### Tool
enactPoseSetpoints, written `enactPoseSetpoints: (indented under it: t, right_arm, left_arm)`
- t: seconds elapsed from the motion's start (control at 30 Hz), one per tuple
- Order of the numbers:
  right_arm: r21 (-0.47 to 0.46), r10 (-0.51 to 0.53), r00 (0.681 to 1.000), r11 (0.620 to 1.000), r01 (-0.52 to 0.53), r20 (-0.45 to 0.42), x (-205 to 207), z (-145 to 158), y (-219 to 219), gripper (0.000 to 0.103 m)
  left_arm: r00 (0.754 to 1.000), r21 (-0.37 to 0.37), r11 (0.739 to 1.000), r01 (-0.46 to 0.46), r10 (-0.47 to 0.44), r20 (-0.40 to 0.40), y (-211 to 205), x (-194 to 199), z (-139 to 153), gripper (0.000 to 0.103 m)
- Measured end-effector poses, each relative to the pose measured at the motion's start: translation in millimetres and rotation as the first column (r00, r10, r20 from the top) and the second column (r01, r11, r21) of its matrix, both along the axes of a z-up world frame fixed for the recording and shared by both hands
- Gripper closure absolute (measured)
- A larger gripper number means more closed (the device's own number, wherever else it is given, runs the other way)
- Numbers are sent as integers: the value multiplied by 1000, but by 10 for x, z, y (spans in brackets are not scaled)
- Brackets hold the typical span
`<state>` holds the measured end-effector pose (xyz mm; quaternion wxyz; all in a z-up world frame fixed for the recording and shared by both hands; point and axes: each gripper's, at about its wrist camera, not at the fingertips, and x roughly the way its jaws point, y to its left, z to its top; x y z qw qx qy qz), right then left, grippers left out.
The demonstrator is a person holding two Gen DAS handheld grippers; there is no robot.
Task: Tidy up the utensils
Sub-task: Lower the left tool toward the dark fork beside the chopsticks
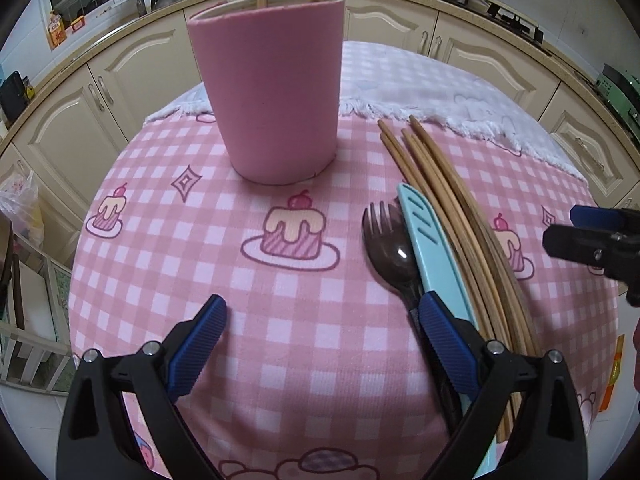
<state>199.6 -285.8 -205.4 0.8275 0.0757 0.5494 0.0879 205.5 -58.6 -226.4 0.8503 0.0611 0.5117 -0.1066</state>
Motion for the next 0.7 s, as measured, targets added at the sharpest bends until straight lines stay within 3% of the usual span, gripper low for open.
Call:
enactPoseSetpoints:
  t: [0.17, 0.33, 0.43, 0.53, 0.7]
  right_arm:
    - [-19, 11, 1000, 1000, -11, -8, -8, -48, 11, 8]
    - [-65, 52, 999, 997, -52, -9, -19, -83, 125, 8]
    - [-88, 86, 996, 992, -86, -14, -4, -114, 216, 9]
    - [-124, 104, 994, 987, -106, -26, 26, -161, 292, 20]
    - [-142, 120, 993, 982, -122, -21, 69, -148, 365, 30]
  left_arm:
    - [1000, 24, 999, 27, -27, -10, -146, 6, -50, 9]
    - [998, 31, 997, 65, -65, 2, -229, -35, -47, 24]
    - [997, 19, 997, 71, -71, -2, -205, -19, -26, 28]
    - [997, 12, 997, 74, -74, -1, -209, -2, -21, 28]
    - [997, 8, 997, 79, -80, 8, -162, -20, -21, 28]
